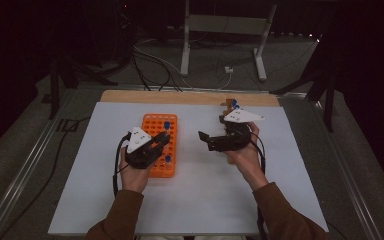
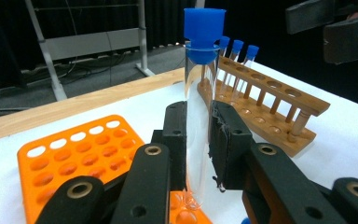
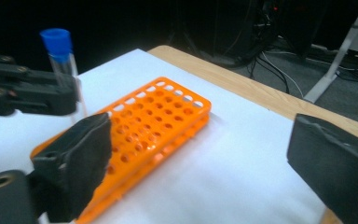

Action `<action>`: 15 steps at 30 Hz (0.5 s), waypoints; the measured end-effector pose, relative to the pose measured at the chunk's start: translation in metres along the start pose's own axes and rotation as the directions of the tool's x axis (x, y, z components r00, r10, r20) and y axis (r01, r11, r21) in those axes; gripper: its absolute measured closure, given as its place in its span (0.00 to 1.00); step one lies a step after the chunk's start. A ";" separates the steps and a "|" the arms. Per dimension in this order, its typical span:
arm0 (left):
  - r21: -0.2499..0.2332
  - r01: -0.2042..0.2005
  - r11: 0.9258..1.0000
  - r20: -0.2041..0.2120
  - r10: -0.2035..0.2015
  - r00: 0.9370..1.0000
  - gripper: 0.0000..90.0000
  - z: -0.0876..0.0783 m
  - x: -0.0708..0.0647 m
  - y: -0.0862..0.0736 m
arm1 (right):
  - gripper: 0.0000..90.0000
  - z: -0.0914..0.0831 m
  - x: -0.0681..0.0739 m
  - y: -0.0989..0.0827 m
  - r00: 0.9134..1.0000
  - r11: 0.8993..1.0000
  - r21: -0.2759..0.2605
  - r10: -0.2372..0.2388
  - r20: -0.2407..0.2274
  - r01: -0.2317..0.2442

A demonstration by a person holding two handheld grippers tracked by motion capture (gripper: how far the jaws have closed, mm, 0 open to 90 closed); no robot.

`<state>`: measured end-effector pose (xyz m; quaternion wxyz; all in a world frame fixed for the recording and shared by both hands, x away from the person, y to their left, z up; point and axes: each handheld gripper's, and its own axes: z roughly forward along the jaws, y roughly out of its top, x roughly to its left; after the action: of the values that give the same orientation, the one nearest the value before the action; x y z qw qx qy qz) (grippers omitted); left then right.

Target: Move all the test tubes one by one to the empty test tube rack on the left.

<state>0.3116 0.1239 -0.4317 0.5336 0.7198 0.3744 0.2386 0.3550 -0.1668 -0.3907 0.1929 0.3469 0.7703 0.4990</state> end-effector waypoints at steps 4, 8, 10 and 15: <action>0.000 0.011 1.000 0.002 -0.011 1.000 0.87 -0.005 0.002 -0.005 | 0.02 -0.005 -0.007 -0.006 1.000 1.000 -0.003 0.008 0.012 -0.008; 0.001 0.020 1.000 0.009 -0.020 1.000 0.87 -0.009 0.003 -0.011 | 0.01 -0.009 -0.013 -0.012 0.999 1.000 -0.007 0.022 0.029 -0.022; 0.001 0.025 1.000 0.008 -0.025 1.000 0.87 -0.010 0.004 -0.014 | 0.01 -0.011 -0.015 -0.014 0.999 0.999 -0.011 0.030 0.034 -0.030; 0.007 0.046 0.999 0.011 -0.046 0.999 0.87 -0.012 0.006 -0.024 | 0.01 -0.015 -0.020 -0.019 0.999 0.999 -0.016 0.043 0.032 -0.043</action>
<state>0.2996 0.1392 -0.4505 0.5386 0.7142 0.3885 0.2210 0.3522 -0.1962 -0.4025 0.1973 0.3700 0.7557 0.5031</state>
